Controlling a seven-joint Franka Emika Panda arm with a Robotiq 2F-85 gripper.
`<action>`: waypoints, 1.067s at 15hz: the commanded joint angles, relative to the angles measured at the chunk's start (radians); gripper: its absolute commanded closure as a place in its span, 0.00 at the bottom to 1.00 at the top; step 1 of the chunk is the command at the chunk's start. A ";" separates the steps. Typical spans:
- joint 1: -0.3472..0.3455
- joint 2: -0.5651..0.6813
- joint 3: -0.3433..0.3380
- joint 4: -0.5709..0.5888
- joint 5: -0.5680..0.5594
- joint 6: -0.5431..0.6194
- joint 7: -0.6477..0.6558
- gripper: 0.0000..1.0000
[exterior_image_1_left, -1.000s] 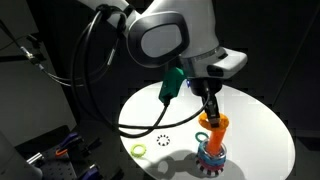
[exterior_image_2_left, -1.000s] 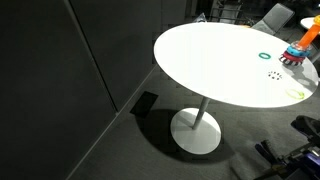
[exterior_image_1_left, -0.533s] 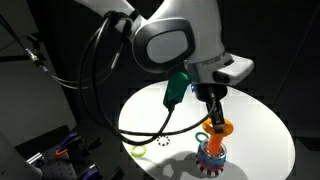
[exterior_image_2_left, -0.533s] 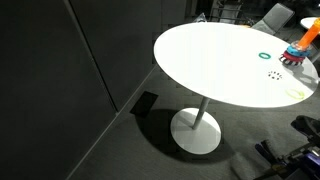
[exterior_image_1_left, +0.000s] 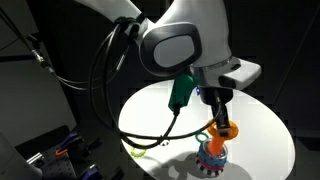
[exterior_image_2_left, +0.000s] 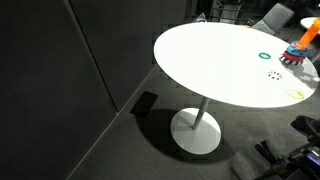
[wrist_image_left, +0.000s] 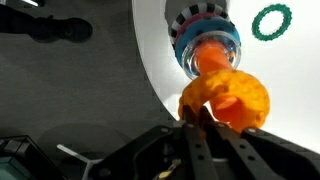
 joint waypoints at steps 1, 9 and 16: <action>-0.017 0.027 0.011 0.035 0.049 -0.005 -0.018 0.96; -0.018 -0.005 0.020 0.036 0.103 -0.014 -0.038 0.96; -0.018 0.005 0.025 0.057 0.118 -0.020 -0.038 0.96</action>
